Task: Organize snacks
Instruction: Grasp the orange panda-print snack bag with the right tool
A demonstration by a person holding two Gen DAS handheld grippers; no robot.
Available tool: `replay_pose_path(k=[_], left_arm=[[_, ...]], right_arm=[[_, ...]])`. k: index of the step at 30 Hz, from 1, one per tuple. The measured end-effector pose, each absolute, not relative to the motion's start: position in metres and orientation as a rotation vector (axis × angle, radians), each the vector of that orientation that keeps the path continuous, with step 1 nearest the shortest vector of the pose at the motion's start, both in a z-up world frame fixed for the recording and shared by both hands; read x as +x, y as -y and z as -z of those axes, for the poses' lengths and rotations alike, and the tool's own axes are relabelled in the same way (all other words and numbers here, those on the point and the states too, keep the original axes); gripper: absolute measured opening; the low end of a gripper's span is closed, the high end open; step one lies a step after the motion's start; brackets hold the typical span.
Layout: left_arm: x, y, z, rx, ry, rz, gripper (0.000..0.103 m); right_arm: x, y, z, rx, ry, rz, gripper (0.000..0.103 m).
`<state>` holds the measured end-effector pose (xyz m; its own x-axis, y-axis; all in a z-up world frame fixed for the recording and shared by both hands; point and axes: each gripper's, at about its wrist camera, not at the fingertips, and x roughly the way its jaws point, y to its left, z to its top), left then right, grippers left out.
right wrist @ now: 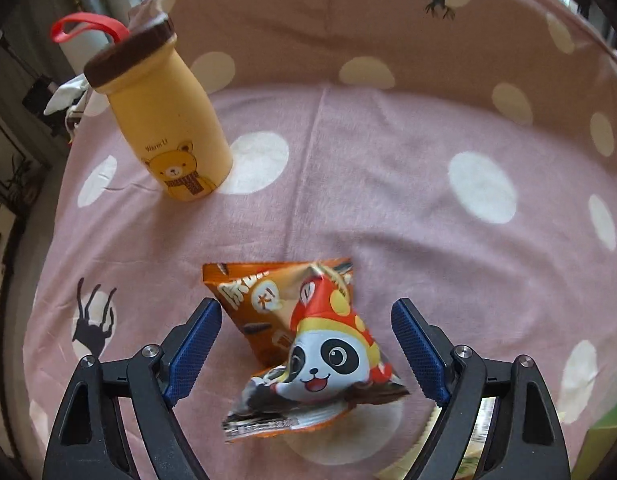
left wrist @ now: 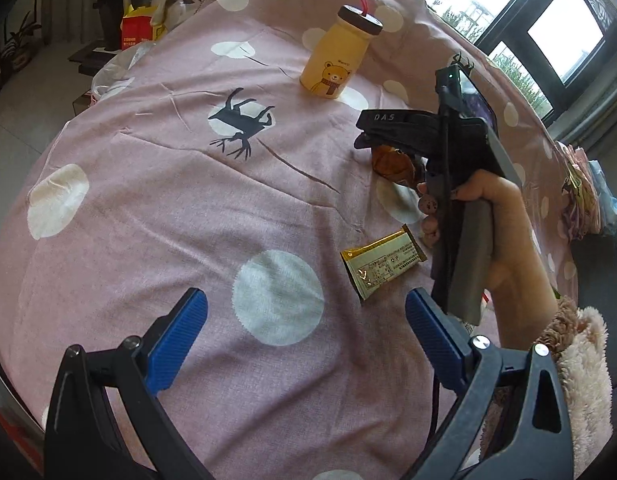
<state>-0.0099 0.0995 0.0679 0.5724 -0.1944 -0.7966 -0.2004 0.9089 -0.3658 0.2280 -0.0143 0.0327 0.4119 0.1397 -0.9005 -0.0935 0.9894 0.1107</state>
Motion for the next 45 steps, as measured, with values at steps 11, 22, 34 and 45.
replay_pose_path(k=[11, 22, 34, 45], left_arm=[[-0.013, -0.092, -0.068, -0.423, -0.966, -0.003, 0.100], [-0.011, -0.080, -0.056, -0.405, -1.006, -0.008, 0.100], [-0.017, -0.069, -0.059, -0.429, -0.999, 0.048, 0.100], [-0.022, -0.043, -0.067, -0.421, -1.003, 0.209, 0.100]], right_arm=[[0.168, 0.046, -0.070, 0.070, -0.992, -0.120, 0.051], [0.020, 0.102, -0.066, 0.216, -1.132, -0.199, 0.052], [-0.001, 0.099, -0.061, 0.153, -1.134, -0.212, 0.080], [-0.007, 0.144, -0.080, 0.315, -1.062, -0.225, 0.080]])
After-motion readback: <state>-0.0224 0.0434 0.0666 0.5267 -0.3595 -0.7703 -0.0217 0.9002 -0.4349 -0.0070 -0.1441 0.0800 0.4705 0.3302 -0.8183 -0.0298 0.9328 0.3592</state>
